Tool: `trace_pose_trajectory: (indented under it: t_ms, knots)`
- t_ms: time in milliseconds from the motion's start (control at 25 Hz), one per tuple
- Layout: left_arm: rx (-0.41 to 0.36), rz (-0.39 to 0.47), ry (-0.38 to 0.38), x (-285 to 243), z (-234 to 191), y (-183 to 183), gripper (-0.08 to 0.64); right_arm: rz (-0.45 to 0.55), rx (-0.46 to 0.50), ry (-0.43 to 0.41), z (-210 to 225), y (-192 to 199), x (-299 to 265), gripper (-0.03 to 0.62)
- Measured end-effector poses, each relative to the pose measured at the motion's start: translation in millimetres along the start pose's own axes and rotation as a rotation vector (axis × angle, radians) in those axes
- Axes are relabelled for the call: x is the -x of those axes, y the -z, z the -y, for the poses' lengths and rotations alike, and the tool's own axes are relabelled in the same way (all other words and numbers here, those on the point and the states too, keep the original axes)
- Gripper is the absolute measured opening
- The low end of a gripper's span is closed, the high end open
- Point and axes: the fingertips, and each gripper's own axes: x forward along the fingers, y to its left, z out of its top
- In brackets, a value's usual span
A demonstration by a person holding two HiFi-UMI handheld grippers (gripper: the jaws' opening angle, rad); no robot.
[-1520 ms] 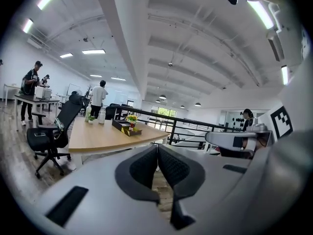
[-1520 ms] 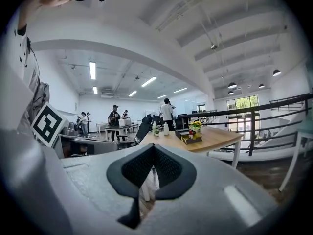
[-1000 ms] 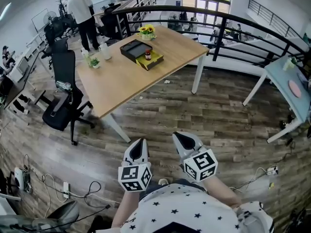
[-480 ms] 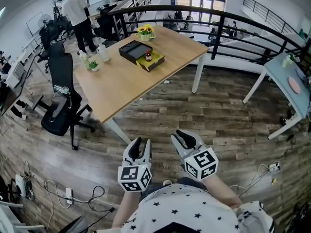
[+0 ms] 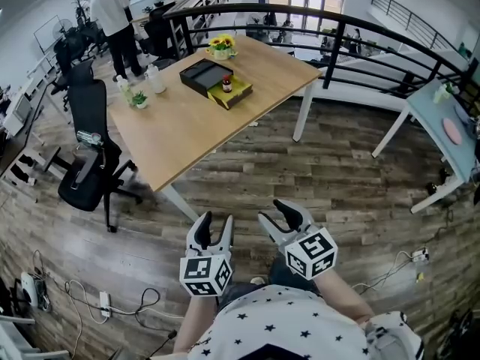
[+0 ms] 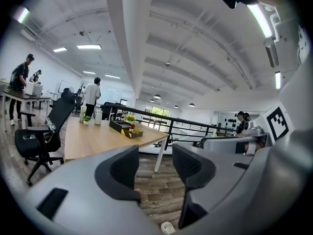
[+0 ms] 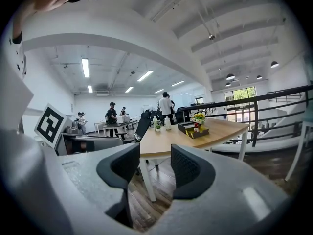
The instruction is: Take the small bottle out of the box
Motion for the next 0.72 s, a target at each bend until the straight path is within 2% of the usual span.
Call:
trace_pose_trajectory:
  t_ms: [360,720]
  knots:
    - [0.009,-0.001,-0.024,-37.7,-8.0,-5.3,0.198,-0.012,-0.011,-0.013,33.5,-3.3,-25.8,0.201]
    - [0.024,0.015,-0.052,-101.1,-21.6,-26.7,0.198,-0.017,0.008,-0.039,88.5,-23.8,-71.2,0.205]
